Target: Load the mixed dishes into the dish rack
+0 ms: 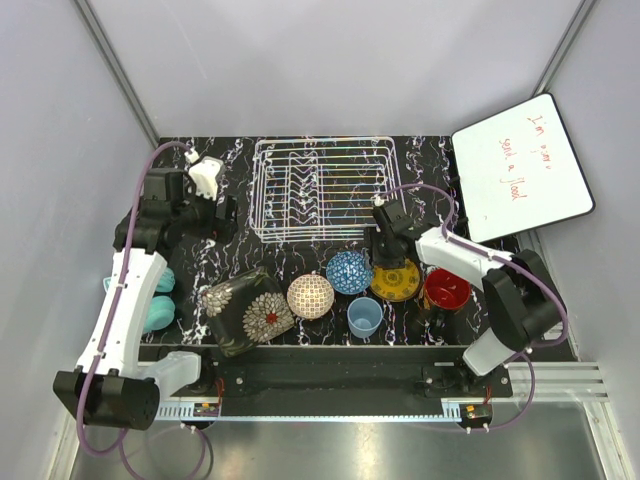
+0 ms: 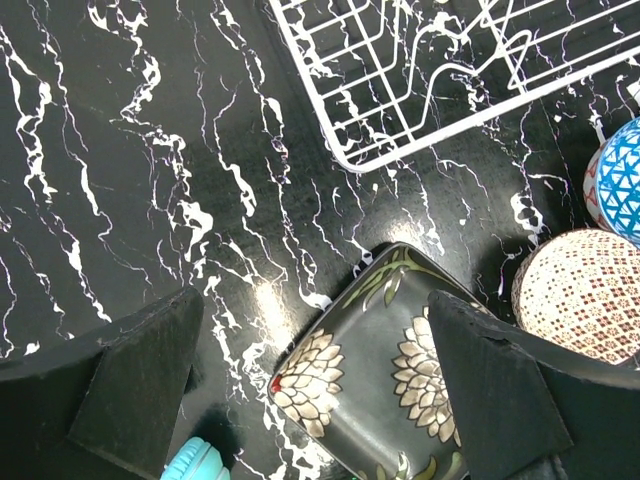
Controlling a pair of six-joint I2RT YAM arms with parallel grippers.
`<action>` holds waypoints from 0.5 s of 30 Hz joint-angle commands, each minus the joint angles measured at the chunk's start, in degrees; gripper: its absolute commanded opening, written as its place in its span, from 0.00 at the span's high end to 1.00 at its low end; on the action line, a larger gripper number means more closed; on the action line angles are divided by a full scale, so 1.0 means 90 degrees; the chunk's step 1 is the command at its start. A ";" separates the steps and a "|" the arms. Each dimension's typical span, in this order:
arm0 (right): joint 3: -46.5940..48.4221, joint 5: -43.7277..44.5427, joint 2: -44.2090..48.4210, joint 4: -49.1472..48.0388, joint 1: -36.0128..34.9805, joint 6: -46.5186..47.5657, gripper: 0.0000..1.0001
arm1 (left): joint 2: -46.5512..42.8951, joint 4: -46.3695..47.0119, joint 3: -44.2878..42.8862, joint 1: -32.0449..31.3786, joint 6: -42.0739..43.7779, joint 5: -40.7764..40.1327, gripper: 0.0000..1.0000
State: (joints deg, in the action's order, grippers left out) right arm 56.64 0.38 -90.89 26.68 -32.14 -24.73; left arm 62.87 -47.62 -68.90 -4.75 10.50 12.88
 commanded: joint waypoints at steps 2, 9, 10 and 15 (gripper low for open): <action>0.0152 0.0026 -0.0310 -0.0415 -0.0120 0.0013 0.47 | 0.0202 0.0417 -0.0020 0.0020 -0.0014 0.0160 0.01; 0.0122 -0.0023 -0.0760 -0.0620 -0.0159 0.0004 0.75 | 0.0182 0.0603 0.0078 0.0020 -0.0093 -0.0112 0.01; 0.0132 -0.0023 -0.0770 -0.0620 -0.0159 0.0013 0.79 | 0.0163 0.0651 0.0068 0.0020 -0.0102 -0.0191 0.01; 0.0191 0.0133 -0.0351 -0.0533 -0.0159 0.0160 0.95 | 0.0192 0.0720 -0.0019 0.0011 0.0015 -0.0094 0.01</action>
State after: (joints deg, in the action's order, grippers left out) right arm 57.74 -1.45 -96.03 21.30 -33.36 -24.93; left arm 65.10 -44.64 -68.10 -4.75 10.50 12.14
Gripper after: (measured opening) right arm 0.101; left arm 0.987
